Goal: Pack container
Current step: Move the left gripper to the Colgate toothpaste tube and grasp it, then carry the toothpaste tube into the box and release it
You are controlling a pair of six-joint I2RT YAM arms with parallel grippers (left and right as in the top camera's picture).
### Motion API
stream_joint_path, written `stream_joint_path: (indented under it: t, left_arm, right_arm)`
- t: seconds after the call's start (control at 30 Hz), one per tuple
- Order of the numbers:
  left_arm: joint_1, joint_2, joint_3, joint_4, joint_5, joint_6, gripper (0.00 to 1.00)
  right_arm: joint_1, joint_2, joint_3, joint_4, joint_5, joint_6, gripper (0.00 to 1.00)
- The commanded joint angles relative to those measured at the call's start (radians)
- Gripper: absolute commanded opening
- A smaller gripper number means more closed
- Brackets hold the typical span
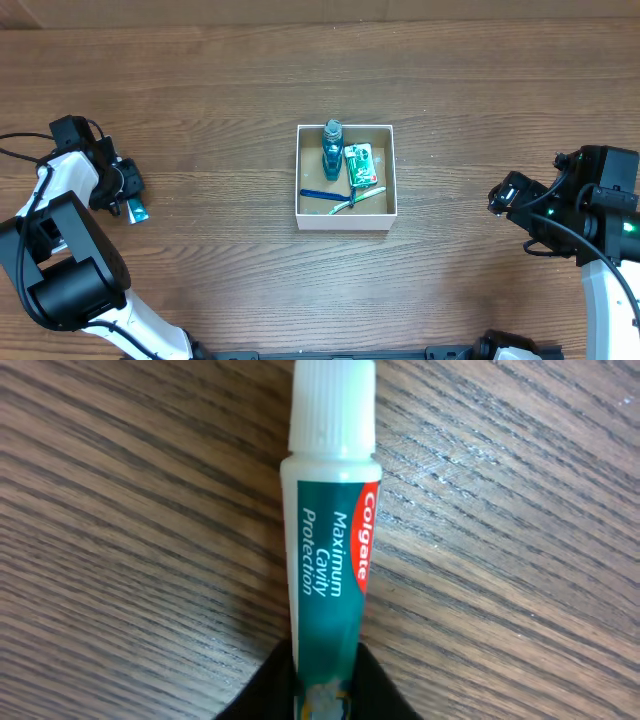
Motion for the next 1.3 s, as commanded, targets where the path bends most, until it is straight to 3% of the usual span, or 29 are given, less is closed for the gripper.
stream_joint_path:
  t: [0.0,0.17,0.4,0.5,0.67,0.77,0.9,1.27]
  left_arm:
    - [-0.003,0.038,-0.007,-0.016,0.028,-0.003,0.11]
    - [-0.005,0.026,0.018,-0.05,0.035,-0.019,0.04]
    - [-0.085,-0.157,0.14,-0.177,0.119,-0.027,0.04]
    - [-0.279,-0.375,0.149,-0.188,0.166,0.009,0.04]
    - [-0.621,-0.52,0.149,-0.172,0.156,0.174,0.04]
    - [-0.874,-0.512,0.148,-0.147,0.154,0.297,0.04]
    - [-1.061,-0.448,0.148,-0.094,0.105,0.348,0.04]
    - [-1.12,-0.144,0.148,-0.146,0.104,0.329,0.04]
  right_arm:
    - [-0.003,-0.003,-0.006,0.004,-0.005,-0.007,1.0]
    - [-0.003,-0.003,-0.006,0.004,-0.005,-0.007,1.0]
    - [-0.003,-0.003,-0.006,0.006,-0.005,-0.007,1.0]
    - [-0.003,-0.003,-0.006,0.006,-0.005,-0.007,1.0]
    - [-0.003,-0.003,-0.006,0.006,-0.005,-0.007,1.0]
    - [-0.003,-0.003,-0.006,0.005,-0.005,-0.007,1.0]
    - [-0.003,-0.003,-0.006,0.005,-0.005,-0.007,1.0]
    - [-0.003,-0.003,-0.006,0.002,-0.006,-0.007,1.0]
